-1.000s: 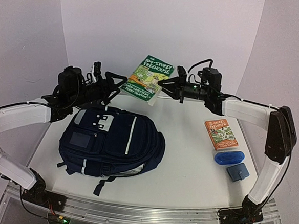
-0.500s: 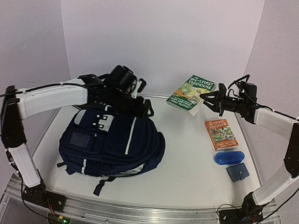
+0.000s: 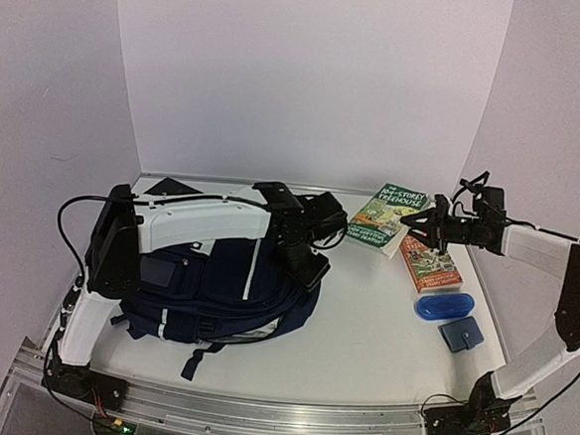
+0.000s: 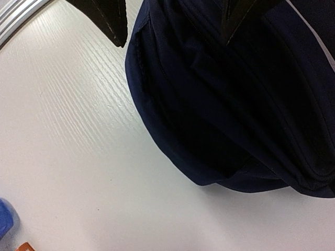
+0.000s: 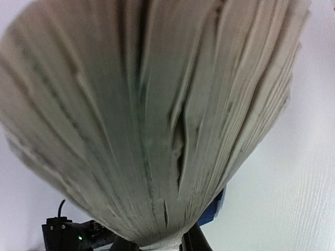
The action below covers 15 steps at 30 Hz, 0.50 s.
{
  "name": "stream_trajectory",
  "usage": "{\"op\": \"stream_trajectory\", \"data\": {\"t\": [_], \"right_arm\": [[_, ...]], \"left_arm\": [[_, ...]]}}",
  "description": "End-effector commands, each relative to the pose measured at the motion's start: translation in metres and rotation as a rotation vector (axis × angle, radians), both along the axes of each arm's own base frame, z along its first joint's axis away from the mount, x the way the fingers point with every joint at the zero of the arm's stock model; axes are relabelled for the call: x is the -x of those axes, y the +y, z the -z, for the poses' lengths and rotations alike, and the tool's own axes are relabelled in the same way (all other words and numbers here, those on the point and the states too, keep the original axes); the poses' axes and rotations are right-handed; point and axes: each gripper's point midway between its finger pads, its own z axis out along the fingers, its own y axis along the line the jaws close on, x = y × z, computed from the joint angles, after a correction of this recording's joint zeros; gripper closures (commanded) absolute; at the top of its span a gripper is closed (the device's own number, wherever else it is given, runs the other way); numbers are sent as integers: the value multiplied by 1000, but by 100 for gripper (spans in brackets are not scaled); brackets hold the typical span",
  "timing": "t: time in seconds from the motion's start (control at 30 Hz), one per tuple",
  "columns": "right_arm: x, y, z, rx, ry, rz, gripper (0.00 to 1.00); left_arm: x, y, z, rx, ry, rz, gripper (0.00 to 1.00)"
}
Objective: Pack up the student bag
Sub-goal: Place the book in the student bag.
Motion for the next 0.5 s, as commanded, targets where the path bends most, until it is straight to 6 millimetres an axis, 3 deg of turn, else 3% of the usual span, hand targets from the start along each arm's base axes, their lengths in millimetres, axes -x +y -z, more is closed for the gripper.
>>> {"op": "stream_trajectory", "data": {"t": [0.0,0.2,0.47], "right_arm": [[8,0,-34,70,-157,-52,100],[12,0,-30,83,-153,-59,100],[11,0,-26,87,-145,-61,100]], "left_arm": [[-9,5,7,-79,-9,5,39],[-17,17,23,-181,-42,-25,41],[-15,28,41,-303,-51,-13,39]]}}
